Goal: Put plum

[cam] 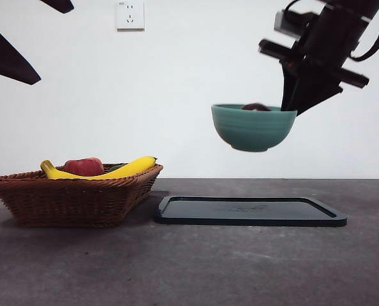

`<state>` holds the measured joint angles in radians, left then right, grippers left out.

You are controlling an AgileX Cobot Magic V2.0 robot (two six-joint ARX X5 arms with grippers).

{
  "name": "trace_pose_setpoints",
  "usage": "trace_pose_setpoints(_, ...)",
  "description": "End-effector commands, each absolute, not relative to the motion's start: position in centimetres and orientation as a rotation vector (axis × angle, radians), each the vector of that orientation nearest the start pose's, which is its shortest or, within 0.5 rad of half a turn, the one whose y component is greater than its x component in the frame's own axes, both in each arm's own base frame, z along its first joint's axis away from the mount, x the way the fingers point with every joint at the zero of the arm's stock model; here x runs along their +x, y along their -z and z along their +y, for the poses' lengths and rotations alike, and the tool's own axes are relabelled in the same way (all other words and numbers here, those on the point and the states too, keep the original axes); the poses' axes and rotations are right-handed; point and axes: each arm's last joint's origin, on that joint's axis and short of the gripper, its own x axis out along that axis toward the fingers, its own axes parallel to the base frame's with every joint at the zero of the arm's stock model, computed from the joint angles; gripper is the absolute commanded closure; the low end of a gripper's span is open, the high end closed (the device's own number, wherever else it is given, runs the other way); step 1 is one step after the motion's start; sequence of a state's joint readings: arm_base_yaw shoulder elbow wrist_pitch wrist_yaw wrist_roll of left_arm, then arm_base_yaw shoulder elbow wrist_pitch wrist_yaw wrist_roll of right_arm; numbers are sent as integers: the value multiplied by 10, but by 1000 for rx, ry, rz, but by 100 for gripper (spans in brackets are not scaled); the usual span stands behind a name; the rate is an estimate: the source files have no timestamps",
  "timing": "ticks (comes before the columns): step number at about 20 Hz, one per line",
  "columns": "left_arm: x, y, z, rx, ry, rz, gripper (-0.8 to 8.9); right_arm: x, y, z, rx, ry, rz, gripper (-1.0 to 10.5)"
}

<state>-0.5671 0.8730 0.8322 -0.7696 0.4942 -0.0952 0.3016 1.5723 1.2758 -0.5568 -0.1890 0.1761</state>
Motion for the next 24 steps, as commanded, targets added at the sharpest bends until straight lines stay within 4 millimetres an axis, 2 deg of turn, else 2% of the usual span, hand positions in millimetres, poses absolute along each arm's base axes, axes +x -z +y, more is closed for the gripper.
trace_pose_setpoints(1,130,-291,-100,-46,971,881,408,339,-274,110,106,-406,909,937)
trace_pose_setpoints(3,130,-291,-100,-46,971,881,409,354,-258,115,104,-401,943,937)
trace_pose_setpoints(6,130,-291,-100,-47,971,882,408,366,-234,118,101,-395,984,937)
trace_pose_setpoints(12,130,-291,-100,-47,971,882,408,376,-204,122,93,-389,1052,937)
trace_pose_setpoints(19,130,-291,-100,-47,971,882,408,377,-196,123,88,-386,1073,930)
trace_pose_setpoints(21,130,-291,-100,-47,971,882,408,377,-198,122,90,-384,1073,762)
trace_pose_setpoints(24,130,-291,-100,-47,971,882,408,371,-219,120,94,-387,1021,731)
